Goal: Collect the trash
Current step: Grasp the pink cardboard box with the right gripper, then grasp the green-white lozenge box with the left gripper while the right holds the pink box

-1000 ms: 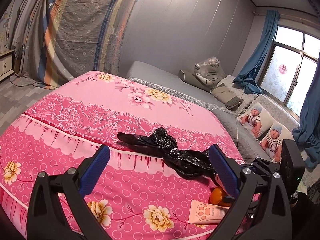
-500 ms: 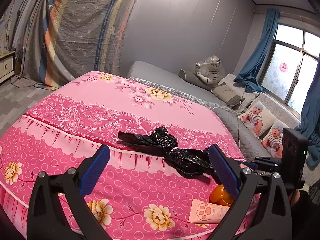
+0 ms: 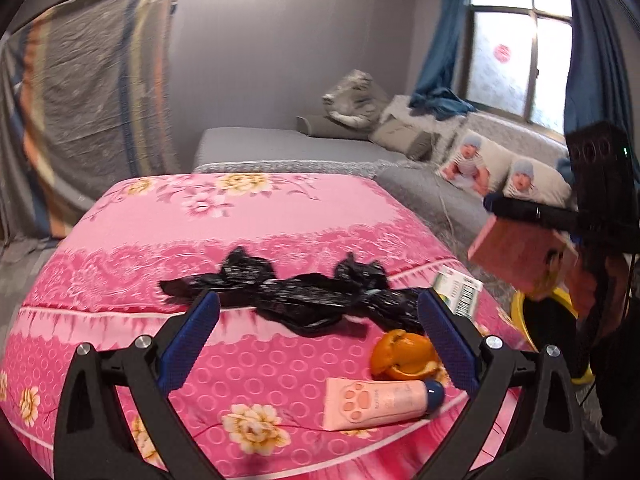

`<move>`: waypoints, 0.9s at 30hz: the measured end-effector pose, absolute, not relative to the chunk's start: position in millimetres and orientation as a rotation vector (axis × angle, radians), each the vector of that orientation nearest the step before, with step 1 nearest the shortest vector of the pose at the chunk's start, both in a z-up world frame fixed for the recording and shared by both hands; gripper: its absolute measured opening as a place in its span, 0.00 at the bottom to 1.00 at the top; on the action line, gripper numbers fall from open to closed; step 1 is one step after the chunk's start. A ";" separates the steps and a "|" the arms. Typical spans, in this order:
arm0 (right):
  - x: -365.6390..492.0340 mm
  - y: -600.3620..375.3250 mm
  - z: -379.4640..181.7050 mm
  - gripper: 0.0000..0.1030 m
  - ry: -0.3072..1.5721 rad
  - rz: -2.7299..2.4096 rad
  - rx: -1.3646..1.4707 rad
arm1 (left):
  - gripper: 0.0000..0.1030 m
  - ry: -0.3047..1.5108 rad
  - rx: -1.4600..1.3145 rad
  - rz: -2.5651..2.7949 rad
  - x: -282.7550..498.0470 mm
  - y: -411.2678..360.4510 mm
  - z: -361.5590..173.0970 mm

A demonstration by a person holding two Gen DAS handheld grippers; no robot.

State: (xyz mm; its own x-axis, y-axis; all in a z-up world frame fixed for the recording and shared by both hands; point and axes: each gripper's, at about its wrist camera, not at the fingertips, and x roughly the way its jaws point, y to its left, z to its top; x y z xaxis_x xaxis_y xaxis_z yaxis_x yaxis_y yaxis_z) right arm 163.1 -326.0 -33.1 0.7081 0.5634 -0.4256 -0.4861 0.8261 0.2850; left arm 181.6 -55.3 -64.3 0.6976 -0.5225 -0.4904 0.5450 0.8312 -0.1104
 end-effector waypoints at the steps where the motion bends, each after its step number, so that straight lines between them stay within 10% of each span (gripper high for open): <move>1: 158.5 -332.9 -30.8 0.18 0.516 0.574 0.167 | 0.92 0.542 0.057 -0.619 180.8 -61.6 -64.3; 27: 24.0 -447.1 -70.6 0.18 0.403 0.327 0.395 | 0.91 0.784 0.341 -1.109 226.7 -253.7 -123.0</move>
State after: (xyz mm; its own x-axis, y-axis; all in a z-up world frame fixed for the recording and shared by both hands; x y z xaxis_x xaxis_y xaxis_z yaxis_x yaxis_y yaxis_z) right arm 24.0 -447.1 -70.6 0.8702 0.3809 -0.3125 -0.2276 0.8733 0.4307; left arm 226.7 -253.7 -123.0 0.2189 -0.6674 -0.7118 0.8939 0.4296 -0.1279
